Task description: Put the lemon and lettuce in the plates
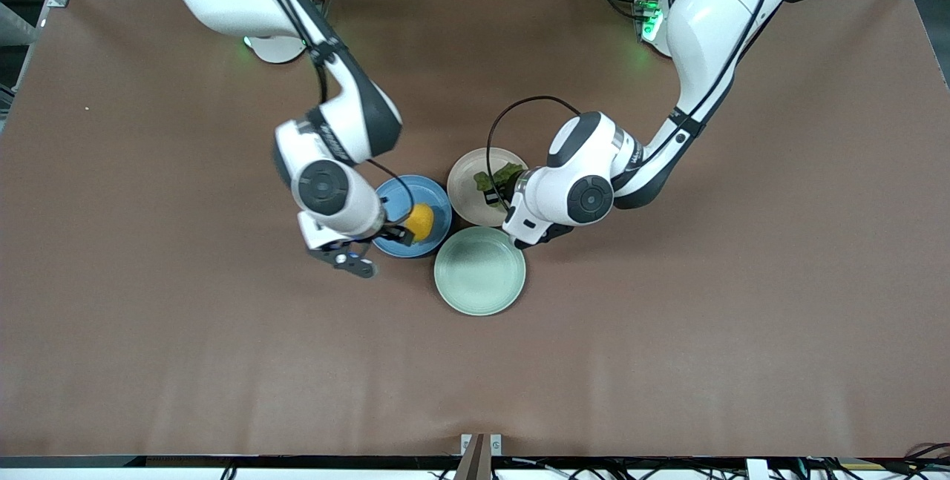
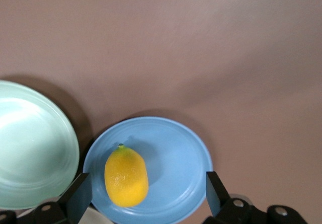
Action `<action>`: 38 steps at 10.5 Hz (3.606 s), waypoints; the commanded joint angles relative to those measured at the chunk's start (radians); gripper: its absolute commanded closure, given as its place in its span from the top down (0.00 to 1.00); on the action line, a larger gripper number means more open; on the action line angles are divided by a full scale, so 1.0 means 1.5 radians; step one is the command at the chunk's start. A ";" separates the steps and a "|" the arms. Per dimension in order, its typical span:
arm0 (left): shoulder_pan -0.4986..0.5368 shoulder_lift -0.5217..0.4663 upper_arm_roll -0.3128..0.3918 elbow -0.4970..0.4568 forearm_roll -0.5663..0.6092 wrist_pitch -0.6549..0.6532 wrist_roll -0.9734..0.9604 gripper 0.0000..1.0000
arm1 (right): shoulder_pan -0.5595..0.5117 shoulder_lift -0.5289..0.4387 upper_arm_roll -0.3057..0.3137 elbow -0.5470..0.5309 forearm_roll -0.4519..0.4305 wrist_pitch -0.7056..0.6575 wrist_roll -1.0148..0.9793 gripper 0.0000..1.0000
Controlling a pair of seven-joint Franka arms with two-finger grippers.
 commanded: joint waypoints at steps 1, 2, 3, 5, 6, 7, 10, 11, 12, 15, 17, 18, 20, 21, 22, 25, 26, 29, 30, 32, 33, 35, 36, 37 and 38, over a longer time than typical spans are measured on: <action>-0.006 0.011 0.001 -0.010 -0.016 0.031 -0.017 0.00 | -0.059 0.003 0.010 0.036 -0.006 -0.021 -0.044 1.00; -0.016 0.019 0.001 -0.014 -0.015 0.050 -0.035 0.00 | -0.087 0.002 0.010 0.038 -0.007 -0.021 -0.086 1.00; -0.018 0.021 0.002 -0.015 -0.014 0.051 -0.037 0.00 | -0.103 0.002 0.010 0.046 -0.012 -0.021 -0.109 1.00; -0.019 0.021 0.003 -0.020 -0.008 0.052 -0.037 0.88 | -0.127 0.000 0.009 0.063 -0.015 -0.021 -0.123 1.00; -0.017 0.019 0.004 -0.025 -0.005 0.052 -0.037 1.00 | -0.130 -0.009 0.006 0.070 -0.018 -0.021 -0.123 1.00; -0.011 0.018 0.004 -0.025 -0.004 0.051 -0.034 1.00 | -0.144 -0.023 0.004 0.072 -0.017 -0.021 -0.125 1.00; 0.025 -0.004 0.010 -0.017 0.042 0.040 0.014 1.00 | -0.167 -0.075 -0.009 0.069 -0.041 -0.029 -0.153 1.00; 0.071 -0.022 0.009 -0.014 0.050 0.000 0.043 1.00 | -0.168 -0.093 -0.012 0.070 -0.053 -0.038 -0.156 1.00; 0.108 -0.042 0.009 -0.006 0.052 -0.042 0.091 1.00 | -0.174 -0.107 -0.012 0.070 -0.067 -0.041 -0.157 1.00; 0.217 -0.106 0.010 -0.006 0.082 -0.089 0.222 1.00 | -0.185 -0.130 -0.012 0.071 -0.120 -0.074 -0.239 1.00; 0.274 -0.142 0.008 -0.006 0.161 -0.095 0.299 1.00 | -0.208 -0.150 -0.012 0.071 -0.120 -0.088 -0.323 1.00; 0.294 -0.166 0.008 0.002 0.165 -0.116 0.318 1.00 | -0.213 -0.159 -0.013 0.071 -0.120 -0.091 -0.349 1.00; 0.312 -0.195 0.010 0.056 0.220 -0.183 0.371 1.00 | -0.221 -0.174 -0.014 0.072 -0.121 -0.103 -0.394 1.00; 0.322 -0.205 0.009 0.064 0.223 -0.201 0.379 1.00 | -0.236 -0.184 -0.013 0.072 -0.120 -0.103 -0.428 1.00; 0.350 -0.218 0.000 0.069 0.220 -0.202 0.380 1.00 | -0.251 -0.195 -0.011 0.072 -0.112 -0.105 -0.463 1.00; 0.371 -0.235 0.026 0.119 0.218 -0.203 0.389 1.00 | -0.273 -0.232 -0.010 0.080 -0.110 -0.146 -0.494 1.00; 0.378 -0.251 0.037 0.121 0.216 -0.203 0.424 1.00 | -0.276 -0.254 -0.009 0.081 -0.111 -0.163 -0.507 1.00; 0.375 -0.293 0.111 0.120 0.176 -0.205 0.470 1.00 | -0.311 -0.320 0.001 0.041 -0.109 -0.203 -0.584 1.00; 0.376 -0.296 0.114 0.120 0.177 -0.214 0.468 1.00 | -0.314 -0.339 0.001 0.025 -0.109 -0.205 -0.589 1.00; 0.378 -0.299 0.113 0.120 0.179 -0.218 0.468 1.00 | -0.336 -0.370 0.002 -0.012 -0.068 -0.205 -0.593 1.00; 0.379 -0.307 0.116 0.120 0.179 -0.219 0.468 1.00 | -0.358 -0.380 -0.001 -0.026 -0.018 -0.209 -0.615 1.00; 0.373 -0.310 0.117 0.120 0.177 -0.244 0.467 1.00 | -0.362 -0.398 -0.004 -0.052 -0.012 -0.205 -0.629 1.00; 0.349 -0.325 0.142 0.121 0.177 -0.245 0.468 1.00 | -0.369 -0.401 -0.003 -0.066 -0.010 -0.201 -0.630 1.00; 0.272 -0.339 0.210 0.120 0.174 -0.247 0.468 1.00 | -0.364 -0.402 -0.005 -0.071 -0.010 -0.201 -0.630 1.00; 0.222 -0.348 0.269 0.120 0.170 -0.269 0.467 1.00 | -0.365 -0.400 -0.005 -0.072 -0.010 -0.200 -0.629 1.00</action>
